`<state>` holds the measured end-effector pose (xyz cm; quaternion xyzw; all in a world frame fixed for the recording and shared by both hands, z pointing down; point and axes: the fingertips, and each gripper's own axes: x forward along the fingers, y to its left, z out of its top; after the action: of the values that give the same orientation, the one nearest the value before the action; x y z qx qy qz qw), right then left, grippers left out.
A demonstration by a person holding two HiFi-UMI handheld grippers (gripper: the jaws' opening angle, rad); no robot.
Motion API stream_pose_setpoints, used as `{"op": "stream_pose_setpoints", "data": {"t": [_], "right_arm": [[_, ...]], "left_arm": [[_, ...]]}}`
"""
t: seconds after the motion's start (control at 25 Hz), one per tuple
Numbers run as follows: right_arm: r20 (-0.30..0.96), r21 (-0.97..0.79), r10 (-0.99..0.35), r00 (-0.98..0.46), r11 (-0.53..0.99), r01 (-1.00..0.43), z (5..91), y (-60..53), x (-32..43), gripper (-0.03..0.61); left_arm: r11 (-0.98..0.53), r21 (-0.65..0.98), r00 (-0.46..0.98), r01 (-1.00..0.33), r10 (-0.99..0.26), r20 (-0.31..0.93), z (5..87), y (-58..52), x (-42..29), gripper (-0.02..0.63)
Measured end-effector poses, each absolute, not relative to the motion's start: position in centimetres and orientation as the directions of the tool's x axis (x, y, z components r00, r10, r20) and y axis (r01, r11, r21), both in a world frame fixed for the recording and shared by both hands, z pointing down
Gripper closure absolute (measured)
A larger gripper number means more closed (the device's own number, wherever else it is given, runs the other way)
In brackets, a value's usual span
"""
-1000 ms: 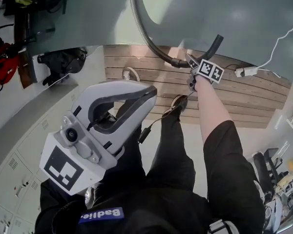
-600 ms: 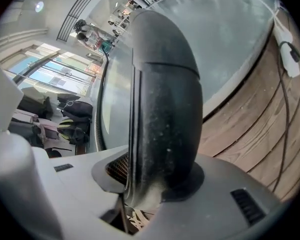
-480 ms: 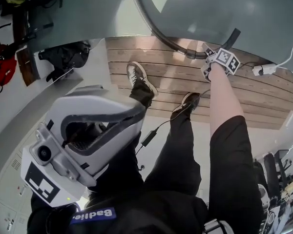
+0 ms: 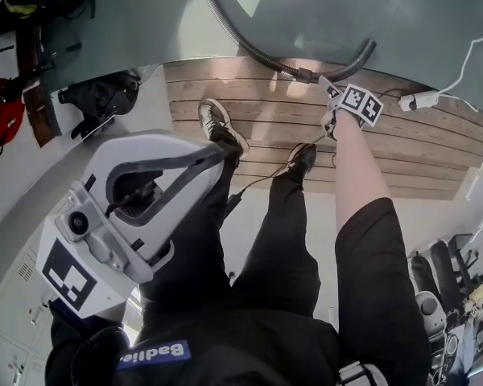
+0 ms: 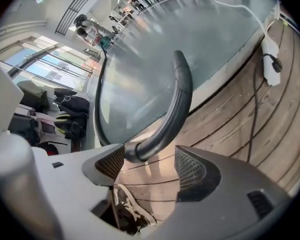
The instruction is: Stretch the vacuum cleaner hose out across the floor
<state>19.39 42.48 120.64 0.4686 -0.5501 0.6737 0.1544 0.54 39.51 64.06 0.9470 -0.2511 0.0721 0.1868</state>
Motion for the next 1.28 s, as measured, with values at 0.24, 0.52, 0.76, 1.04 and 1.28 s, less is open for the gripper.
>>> {"op": "stream_pose_setpoints", "data": {"t": [0.24,0.52,0.76,1.04,1.28], "right_arm": [[0.793,-0.608,-0.238,-0.561,-0.365,-0.705,109.2,53.3,19.9,0.282],[0.679,-0.727,-0.308,-0.667,-0.157,-0.668,92.5,55.1,18.5,0.282],[0.507,-0.809,-0.388,-0.769,0.094,-0.581,77.9,49.4,14.2,0.284],[0.294,-0.784,-0.408,-0.864,0.414,-0.462,61.3,48.0,9.4,0.284],[0.284,-0.675,-0.372,-0.884,0.577,-0.46,53.6,52.2,10.2,0.344]], "left_arm": [[-0.812,0.294,0.864,-0.504,-0.476,0.166,53.8,41.7,1.5,0.615],[-0.802,0.226,0.833,-0.553,-0.529,0.161,45.3,45.0,2.5,0.615],[-0.782,0.212,0.811,-0.586,-0.569,0.139,41.9,46.2,4.0,0.615],[-0.778,0.176,0.797,-0.604,-0.585,0.151,39.0,48.5,5.6,0.615],[-0.74,0.199,0.766,-0.643,-0.62,0.171,37.7,51.9,4.8,0.615]]}}
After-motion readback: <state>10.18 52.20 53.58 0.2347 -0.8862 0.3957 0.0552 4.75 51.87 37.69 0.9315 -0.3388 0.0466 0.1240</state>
